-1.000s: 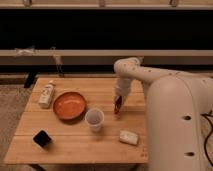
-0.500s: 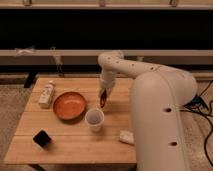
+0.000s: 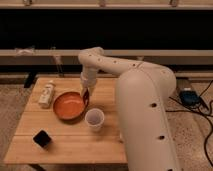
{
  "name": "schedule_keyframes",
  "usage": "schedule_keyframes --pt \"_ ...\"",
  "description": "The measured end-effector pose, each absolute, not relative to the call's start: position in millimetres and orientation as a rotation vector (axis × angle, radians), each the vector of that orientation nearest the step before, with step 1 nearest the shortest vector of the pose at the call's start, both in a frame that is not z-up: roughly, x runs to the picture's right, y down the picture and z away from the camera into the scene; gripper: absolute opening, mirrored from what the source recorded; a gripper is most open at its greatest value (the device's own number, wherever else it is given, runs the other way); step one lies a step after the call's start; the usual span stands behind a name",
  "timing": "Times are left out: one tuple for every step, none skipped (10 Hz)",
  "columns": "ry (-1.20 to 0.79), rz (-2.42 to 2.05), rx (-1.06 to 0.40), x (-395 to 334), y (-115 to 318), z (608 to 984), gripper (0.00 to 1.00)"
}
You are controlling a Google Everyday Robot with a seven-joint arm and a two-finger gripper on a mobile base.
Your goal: Place the pepper in the ceramic bowl
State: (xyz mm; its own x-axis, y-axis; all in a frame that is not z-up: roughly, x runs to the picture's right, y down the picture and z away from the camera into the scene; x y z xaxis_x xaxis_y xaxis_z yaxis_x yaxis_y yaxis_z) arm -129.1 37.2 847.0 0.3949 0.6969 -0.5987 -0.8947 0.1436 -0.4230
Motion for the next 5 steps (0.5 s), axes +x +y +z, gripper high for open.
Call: schedule_keyframes --pt "0.273 1.135 -0.838 -140.7 41.5 842.8 0.00" --pt "0.259 1.101 -0.846 -153.3 44.7 840.4 0.02" --pt "0.250 1.068 -0.854 -167.0 48.5 839.3 0.08" --pt "0.247 1.048 -0.862 -173.8 51.9 840.3 0.20" --pt "0.249 1.038 -0.864 -176.2 53.7 843.0 0.30"
